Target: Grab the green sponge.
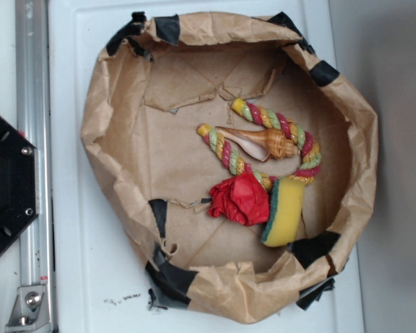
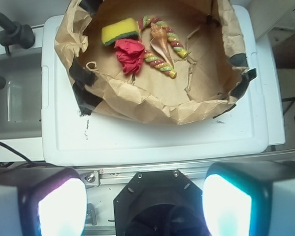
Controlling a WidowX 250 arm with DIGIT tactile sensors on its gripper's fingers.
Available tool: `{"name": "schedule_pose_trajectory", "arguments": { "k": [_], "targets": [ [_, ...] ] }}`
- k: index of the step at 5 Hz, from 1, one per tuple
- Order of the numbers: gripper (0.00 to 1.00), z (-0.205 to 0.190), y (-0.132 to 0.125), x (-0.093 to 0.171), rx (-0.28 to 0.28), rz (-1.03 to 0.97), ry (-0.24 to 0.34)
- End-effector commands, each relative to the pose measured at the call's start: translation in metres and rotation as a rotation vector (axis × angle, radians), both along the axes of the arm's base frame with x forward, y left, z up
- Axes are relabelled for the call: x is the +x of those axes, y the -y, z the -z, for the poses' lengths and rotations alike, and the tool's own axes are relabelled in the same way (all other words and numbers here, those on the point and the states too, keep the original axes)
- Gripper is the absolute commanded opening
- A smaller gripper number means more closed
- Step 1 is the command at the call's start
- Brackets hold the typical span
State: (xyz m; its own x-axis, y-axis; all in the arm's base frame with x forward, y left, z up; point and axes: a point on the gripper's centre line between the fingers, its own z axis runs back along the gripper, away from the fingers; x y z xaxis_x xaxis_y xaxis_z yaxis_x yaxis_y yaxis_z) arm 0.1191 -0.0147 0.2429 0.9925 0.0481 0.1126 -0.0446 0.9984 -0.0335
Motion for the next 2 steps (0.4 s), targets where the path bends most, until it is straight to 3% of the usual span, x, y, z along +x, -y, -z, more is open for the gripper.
{"name": "schedule_pose_trajectory", "arguments": {
  "k": [1, 2],
  "targets": [
    [1.00, 0.000, 0.000, 0.000, 0.000, 0.000, 0.000],
    [1.00, 0.050, -0.026, 0.036, 0.059, -0.065, -0.101]
  ]
}}
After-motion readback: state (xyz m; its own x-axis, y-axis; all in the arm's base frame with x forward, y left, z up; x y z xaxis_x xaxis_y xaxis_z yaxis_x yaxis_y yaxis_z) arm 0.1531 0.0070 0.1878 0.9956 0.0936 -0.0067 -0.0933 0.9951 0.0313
